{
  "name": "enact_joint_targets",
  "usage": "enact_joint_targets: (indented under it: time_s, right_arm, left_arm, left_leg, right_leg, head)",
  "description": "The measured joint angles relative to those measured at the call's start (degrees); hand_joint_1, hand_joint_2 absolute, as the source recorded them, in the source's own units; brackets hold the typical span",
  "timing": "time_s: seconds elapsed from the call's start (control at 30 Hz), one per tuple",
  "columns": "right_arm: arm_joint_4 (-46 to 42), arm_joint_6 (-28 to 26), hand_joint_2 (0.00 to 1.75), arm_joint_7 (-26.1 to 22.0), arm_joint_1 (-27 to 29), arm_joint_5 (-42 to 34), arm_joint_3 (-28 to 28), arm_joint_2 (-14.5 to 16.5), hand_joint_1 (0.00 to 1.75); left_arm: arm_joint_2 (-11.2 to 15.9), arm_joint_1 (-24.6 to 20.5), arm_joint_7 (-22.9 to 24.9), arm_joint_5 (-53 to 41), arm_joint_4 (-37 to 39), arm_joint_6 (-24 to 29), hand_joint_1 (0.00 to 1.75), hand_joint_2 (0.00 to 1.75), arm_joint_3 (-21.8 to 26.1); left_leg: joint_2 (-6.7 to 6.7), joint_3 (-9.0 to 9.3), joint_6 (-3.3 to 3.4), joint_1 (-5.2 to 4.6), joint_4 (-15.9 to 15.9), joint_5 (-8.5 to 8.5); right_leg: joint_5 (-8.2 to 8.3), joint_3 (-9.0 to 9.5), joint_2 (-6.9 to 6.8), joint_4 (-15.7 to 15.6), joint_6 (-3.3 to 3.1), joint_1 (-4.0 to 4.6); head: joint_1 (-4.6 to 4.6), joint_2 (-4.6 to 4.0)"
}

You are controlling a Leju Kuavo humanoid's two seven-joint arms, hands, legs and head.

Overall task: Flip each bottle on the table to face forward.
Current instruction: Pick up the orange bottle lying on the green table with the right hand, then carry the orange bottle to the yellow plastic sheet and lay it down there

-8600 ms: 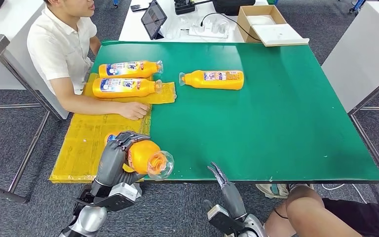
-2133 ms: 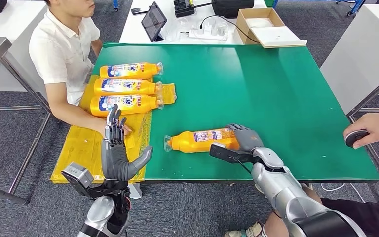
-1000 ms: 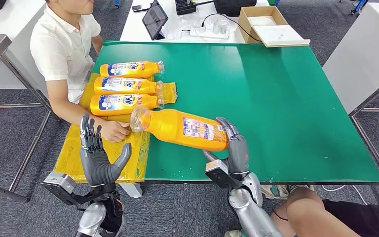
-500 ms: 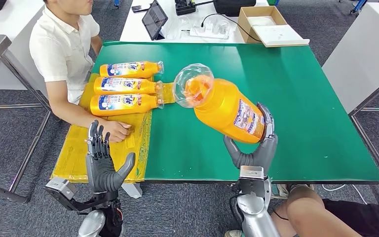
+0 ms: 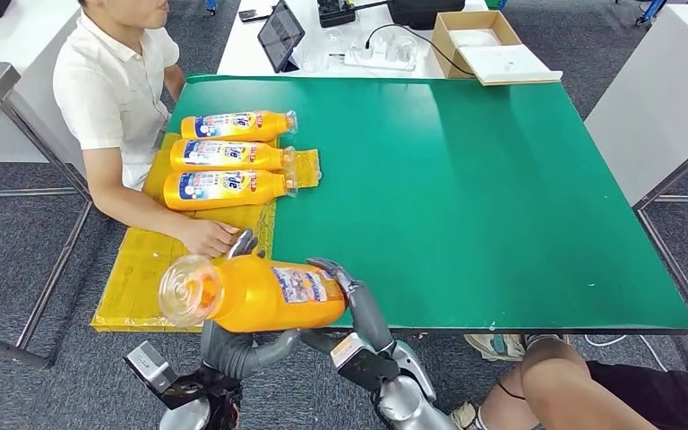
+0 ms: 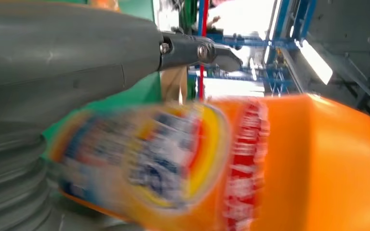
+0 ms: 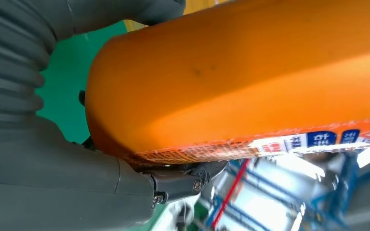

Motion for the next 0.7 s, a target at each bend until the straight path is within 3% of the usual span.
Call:
enact_joint_targets:
  time_s: [0.33, 0.37, 0.47, 0.5, 0.57, 0.7]
  right_arm:
    - [3.55, -0.03, 1.75, 0.95, -0.33, 1.42, 2.22, -0.01, 1.75]
    - [3.73, -0.29, 1.75, 0.95, -0.37, 1.76, 2.26, -0.01, 1.75]
    - [4.11, -1.38, 1.75, 0.95, -0.44, 2.79, 2.3, -0.06, 1.75]
    - [4.23, -1.77, 1.75, 0.95, -0.44, 3.13, 2.31, -0.1, 1.75]
    - [4.59, -2.66, 1.75, 1.0, -0.43, 3.97, 2.28, -0.26, 1.75]
    - [5.53, -3.91, 1.75, 1.25, -0.28, 5.23, 2.21, -0.62, 1.75]
  left_arm:
    - [0.34, -0.9, 0.78, 6.63, 0.13, -9.53, 0.0, 1.75, -0.92]
    - [0.36, -1.0, 1.26, 7.34, 0.25, -10.15, 0.11, 1.75, -0.92]
    - [0.46, -1.42, 3.41, 9.57, 0.74, -11.95, 1.31, 1.75, -0.87]
    - [0.51, -1.6, 4.35, 10.18, 1.0, -12.3, 1.64, 1.75, -0.85]
    - [0.58, -2.04, 6.55, 11.15, 1.89, -12.56, 1.75, 1.75, -0.8]
    - [0.6, -2.67, 8.99, 11.35, 3.79, -11.69, 1.75, 1.75, -0.77]
  left_leg:
    - [0.02, 0.01, 0.0, -0.03, 0.0, 0.0]
    - [0.02, 0.01, 0.0, -0.03, 0.0, 0.0]
    - [0.02, 0.01, 0.0, -0.03, 0.0, 0.0]
    - [0.02, 0.01, 0.0, -0.02, 0.0, 0.0]
    - [0.02, 0.01, 0.0, -0.02, 0.0, 0.0]
    - [0.03, 0.0, 0.0, -0.03, 0.0, 0.0]
  right_leg:
    - [0.02, 0.0, 0.0, -0.01, 0.02, -0.03]
    - [0.02, -0.01, 0.0, -0.01, 0.02, -0.03]
    - [0.02, -0.02, 0.0, -0.01, 0.02, -0.02]
    - [0.02, -0.02, 0.0, -0.01, 0.02, -0.02]
    - [0.02, -0.02, 0.0, -0.01, 0.02, -0.02]
    - [0.02, -0.02, 0.01, -0.01, 0.02, -0.03]
  head:
    - [-0.01, 0.0]
    - [-0.01, 0.0]
    - [-0.01, 0.0]
    - [0.0, 0.0]
    - [0.0, 0.0]
    - [0.01, 0.0]
